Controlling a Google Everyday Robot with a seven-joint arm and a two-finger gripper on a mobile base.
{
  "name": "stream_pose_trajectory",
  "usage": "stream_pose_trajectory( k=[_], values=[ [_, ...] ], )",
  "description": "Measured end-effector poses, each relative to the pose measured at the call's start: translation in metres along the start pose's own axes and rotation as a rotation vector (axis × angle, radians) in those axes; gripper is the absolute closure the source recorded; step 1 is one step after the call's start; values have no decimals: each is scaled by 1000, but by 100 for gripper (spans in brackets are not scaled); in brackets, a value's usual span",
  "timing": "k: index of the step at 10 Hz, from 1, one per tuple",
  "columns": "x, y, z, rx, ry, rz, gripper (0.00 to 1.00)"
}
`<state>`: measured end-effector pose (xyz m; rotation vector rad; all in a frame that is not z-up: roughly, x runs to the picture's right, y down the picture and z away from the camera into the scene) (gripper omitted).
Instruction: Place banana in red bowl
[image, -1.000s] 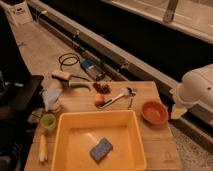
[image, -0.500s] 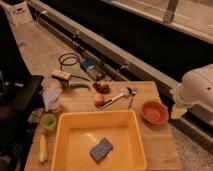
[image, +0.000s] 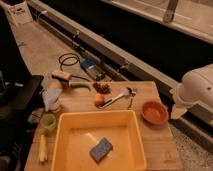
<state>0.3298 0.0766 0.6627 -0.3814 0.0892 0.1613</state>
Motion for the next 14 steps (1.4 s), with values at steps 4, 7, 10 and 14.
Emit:
stream_pose_trajectory(
  k=[4,7,10,14],
  values=[
    [-10,2,1,8,35,-89,25],
    [-71,15,4,6,59,-302,25],
    [-139,40,2,-2,48,-483,25],
    [-199,85,-9,-1,8,-707,25]
  ],
)
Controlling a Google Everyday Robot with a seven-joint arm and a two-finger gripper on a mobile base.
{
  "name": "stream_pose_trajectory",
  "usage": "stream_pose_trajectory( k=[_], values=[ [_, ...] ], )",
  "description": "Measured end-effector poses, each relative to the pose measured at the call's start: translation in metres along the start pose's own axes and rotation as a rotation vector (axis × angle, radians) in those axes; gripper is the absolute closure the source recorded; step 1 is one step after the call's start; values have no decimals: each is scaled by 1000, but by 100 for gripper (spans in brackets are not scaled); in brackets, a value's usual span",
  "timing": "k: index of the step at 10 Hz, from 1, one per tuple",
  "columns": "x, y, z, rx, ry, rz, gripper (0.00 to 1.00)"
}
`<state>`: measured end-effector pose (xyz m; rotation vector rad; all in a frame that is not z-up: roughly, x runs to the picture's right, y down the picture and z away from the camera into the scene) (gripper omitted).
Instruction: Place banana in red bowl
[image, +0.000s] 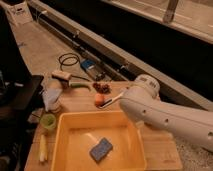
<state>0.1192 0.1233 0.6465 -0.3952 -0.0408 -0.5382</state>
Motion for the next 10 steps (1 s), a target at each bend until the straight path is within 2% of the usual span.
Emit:
stream_pose_trajectory(
  k=[3,5,7,9,10],
  values=[
    [4,2,0,0,-4,8,25],
    [26,-5,-6,13,-10,2,25],
    [36,-25,-17,26,-13,-55,25],
    [27,-46,-26,43,-23,-121,25],
    [14,-61,-31,53,-34,-164,25]
  ],
)
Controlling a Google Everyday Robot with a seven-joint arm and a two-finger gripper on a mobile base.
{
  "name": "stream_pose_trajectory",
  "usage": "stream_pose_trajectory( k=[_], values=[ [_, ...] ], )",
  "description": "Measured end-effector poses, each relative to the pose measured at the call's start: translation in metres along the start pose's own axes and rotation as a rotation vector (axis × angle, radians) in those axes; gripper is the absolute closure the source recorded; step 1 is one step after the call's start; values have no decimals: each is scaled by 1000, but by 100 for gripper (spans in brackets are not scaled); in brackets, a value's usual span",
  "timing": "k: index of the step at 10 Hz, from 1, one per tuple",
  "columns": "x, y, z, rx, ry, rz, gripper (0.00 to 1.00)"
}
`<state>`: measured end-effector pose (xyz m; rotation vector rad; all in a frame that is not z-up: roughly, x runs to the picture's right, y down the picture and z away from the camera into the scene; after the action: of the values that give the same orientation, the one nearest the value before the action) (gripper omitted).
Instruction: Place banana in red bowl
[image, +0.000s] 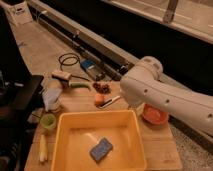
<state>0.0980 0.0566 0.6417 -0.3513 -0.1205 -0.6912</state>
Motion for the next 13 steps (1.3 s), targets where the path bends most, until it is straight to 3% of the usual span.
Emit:
stream_pose_trajectory(
  k=[4,7,13],
  values=[
    [-68,-78,-5,30,-58,-196,25],
    [-116,-112,-6,43,-107,-319,25],
    [-115,-118,-7,33,-114,-327,25]
  ],
)
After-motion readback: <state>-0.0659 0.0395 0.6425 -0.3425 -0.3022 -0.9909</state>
